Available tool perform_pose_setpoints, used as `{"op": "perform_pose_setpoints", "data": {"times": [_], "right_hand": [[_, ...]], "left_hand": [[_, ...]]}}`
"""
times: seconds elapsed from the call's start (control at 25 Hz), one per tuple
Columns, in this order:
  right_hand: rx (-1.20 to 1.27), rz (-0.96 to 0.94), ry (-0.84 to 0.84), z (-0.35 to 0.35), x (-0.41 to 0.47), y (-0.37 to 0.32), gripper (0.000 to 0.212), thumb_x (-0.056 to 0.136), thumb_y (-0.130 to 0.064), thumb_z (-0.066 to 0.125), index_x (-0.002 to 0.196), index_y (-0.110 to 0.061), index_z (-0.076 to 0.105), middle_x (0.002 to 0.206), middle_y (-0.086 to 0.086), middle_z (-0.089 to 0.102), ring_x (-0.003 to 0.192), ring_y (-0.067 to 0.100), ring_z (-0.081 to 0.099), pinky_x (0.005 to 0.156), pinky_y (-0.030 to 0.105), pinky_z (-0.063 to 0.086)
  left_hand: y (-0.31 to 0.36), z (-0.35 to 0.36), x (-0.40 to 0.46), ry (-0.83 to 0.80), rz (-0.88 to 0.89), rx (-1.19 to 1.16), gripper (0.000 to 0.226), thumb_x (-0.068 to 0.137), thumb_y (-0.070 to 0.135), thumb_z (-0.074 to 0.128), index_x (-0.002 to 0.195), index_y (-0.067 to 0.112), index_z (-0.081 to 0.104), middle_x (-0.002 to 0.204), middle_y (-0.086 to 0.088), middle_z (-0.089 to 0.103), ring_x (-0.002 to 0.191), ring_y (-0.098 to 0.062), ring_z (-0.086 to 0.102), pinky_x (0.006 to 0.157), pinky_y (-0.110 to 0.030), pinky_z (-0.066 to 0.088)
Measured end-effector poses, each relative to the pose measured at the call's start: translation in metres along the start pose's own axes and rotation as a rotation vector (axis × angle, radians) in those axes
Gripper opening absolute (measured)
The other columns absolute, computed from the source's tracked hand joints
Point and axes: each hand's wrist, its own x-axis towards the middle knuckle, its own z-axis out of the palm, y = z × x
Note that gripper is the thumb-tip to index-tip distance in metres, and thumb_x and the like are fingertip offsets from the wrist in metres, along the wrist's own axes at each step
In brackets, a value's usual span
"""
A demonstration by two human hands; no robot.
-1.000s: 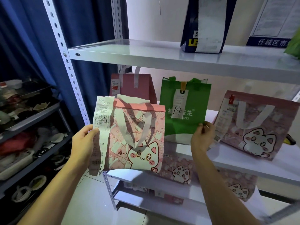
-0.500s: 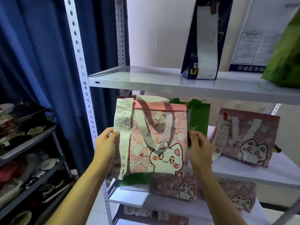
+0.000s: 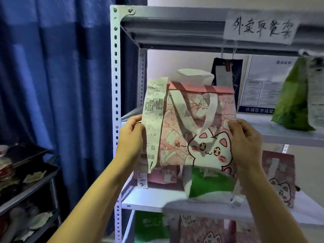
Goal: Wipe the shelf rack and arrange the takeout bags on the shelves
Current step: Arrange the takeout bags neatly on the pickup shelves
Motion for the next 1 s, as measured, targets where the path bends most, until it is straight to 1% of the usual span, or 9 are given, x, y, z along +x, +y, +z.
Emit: {"op": "perform_pose_setpoints", "data": {"times": [0.08,0.2,0.36,0.44,0.52,0.72,0.88,0.96,1.0], "right_hand": [[0.01,-0.043,0.03,0.01,0.013,-0.01,0.026,0.099,-0.021,0.059,0.075,-0.022,0.069,0.058,-0.005,0.065,0.047,0.01,0.06,0.041,0.021,0.05],[-0.016,-0.137,0.052,0.024,0.033,-0.022,0.028,0.098,-0.025,0.06,0.071,-0.027,0.067,0.059,0.0,0.061,0.052,0.023,0.058,0.043,0.029,0.049],[-0.087,-0.228,0.079,0.048,0.046,-0.022,0.023,0.099,-0.029,0.059,0.077,-0.035,0.065,0.074,0.002,0.07,0.067,0.03,0.069,0.054,0.037,0.058],[-0.095,-0.226,0.09,0.057,0.054,-0.012,0.017,0.1,-0.029,0.059,0.083,-0.03,0.063,0.08,0.005,0.07,0.069,0.027,0.072,0.052,0.036,0.059],[-0.068,-0.192,0.087,0.061,0.066,-0.005,0.013,0.099,-0.029,0.06,0.087,-0.025,0.063,0.079,0.002,0.071,0.064,0.017,0.073,0.045,0.026,0.056],[-0.052,-0.187,0.025,0.075,0.104,-0.011,0.014,0.098,-0.031,0.063,0.085,-0.033,0.068,0.074,-0.007,0.074,0.059,0.013,0.073,0.043,0.02,0.053],[-0.065,-0.324,0.045,0.092,0.13,-0.01,0.016,0.098,-0.028,0.062,0.085,-0.035,0.066,0.078,-0.015,0.073,0.066,0.005,0.07,0.052,0.015,0.052],[-0.087,-0.324,0.031,0.102,0.135,0.008,0.019,0.1,-0.025,0.059,0.084,-0.034,0.064,0.074,-0.02,0.069,0.063,-0.001,0.063,0.053,0.013,0.05],[-0.096,-0.296,0.014,0.106,0.137,0.022,0.02,0.102,-0.025,0.056,0.085,-0.032,0.062,0.073,-0.018,0.067,0.061,0.0,0.06,0.052,0.017,0.049]], "left_hand": [[0.008,-0.008,0.006,0.03,0.076,0.042,0.031,0.095,0.007,0.052,0.1,0.031,0.07,0.095,0.018,0.076,0.083,0.0,0.071,0.063,-0.016,0.054],[0.007,-0.018,0.012,0.028,0.144,0.079,0.026,0.094,0.012,0.062,0.1,0.037,0.068,0.097,0.023,0.073,0.084,-0.002,0.07,0.057,-0.014,0.053],[0.001,-0.022,0.024,0.026,0.181,0.151,0.03,0.093,0.014,0.066,0.105,0.041,0.066,0.1,0.029,0.071,0.093,0.003,0.068,0.066,-0.009,0.053],[-0.005,-0.022,0.031,-0.001,0.189,0.152,0.037,0.093,0.008,0.063,0.105,0.043,0.067,0.104,0.029,0.072,0.098,0.006,0.067,0.071,-0.007,0.051],[-0.01,-0.02,0.04,-0.016,0.189,0.148,0.042,0.094,0.003,0.06,0.11,0.041,0.068,0.108,0.027,0.072,0.104,0.006,0.065,0.075,-0.008,0.052],[-0.011,-0.016,0.078,0.027,0.256,0.133,0.042,0.091,0.0,0.061,0.117,0.031,0.07,0.111,0.019,0.074,0.108,-0.002,0.067,0.089,-0.028,0.054],[-0.014,-0.011,0.107,0.036,0.314,0.142,0.039,0.091,0.001,0.064,0.117,0.029,0.069,0.109,0.017,0.074,0.103,-0.003,0.069,0.08,-0.02,0.057],[-0.026,-0.007,0.116,0.047,0.275,0.17,0.038,0.091,0.0,0.064,0.115,0.029,0.069,0.107,0.017,0.075,0.102,-0.003,0.069,0.079,-0.016,0.056],[-0.034,-0.005,0.119,0.059,0.247,0.19,0.036,0.091,0.002,0.066,0.116,0.028,0.069,0.106,0.015,0.075,0.102,-0.004,0.069,0.082,-0.018,0.057]]}}
